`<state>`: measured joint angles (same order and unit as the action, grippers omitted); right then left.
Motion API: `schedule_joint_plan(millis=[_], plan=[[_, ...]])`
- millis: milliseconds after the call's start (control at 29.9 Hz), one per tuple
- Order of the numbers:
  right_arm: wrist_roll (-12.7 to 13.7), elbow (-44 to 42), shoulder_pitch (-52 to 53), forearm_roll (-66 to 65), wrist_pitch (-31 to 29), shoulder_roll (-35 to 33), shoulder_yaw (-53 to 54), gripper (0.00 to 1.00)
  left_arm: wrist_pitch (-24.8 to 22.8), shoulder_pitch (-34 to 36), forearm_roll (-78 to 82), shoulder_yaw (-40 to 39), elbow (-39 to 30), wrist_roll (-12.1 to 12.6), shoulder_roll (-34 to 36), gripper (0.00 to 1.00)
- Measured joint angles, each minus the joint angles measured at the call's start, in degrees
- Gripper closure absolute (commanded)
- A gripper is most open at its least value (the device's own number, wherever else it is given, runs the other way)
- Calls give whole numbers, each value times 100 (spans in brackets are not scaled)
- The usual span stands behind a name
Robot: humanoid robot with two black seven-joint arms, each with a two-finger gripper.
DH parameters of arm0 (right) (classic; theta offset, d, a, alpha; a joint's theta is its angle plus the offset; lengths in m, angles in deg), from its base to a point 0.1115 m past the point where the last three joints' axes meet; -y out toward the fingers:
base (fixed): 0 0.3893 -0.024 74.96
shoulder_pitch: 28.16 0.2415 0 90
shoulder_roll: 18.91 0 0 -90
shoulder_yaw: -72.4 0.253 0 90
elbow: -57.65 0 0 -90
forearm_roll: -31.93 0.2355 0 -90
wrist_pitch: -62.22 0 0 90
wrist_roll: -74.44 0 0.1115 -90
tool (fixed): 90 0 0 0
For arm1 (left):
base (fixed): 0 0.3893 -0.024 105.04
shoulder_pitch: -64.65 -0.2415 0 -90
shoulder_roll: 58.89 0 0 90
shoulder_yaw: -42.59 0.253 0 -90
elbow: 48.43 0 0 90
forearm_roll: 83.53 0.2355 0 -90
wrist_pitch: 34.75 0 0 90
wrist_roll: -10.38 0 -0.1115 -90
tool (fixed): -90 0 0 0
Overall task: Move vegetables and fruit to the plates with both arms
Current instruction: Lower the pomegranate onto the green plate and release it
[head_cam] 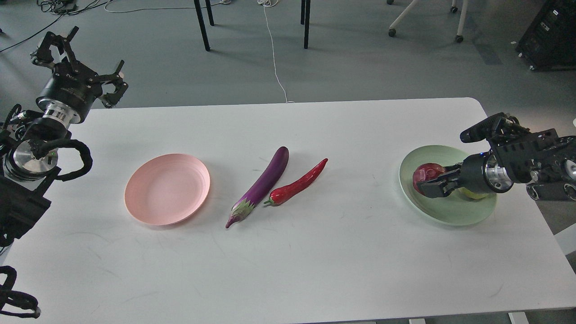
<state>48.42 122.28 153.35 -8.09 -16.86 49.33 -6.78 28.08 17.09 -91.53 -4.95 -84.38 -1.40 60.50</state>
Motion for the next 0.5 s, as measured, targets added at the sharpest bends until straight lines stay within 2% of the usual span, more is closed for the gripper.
schedule_joint_plan(millis=[267, 501], plan=[[0, -71, 5, 20, 7, -181, 237, 3, -36, 1, 0, 2, 0, 18, 47, 2], [1, -439, 71, 34, -5, -714, 1404, 3, -82, 94, 100, 18, 15, 71, 191, 2]])
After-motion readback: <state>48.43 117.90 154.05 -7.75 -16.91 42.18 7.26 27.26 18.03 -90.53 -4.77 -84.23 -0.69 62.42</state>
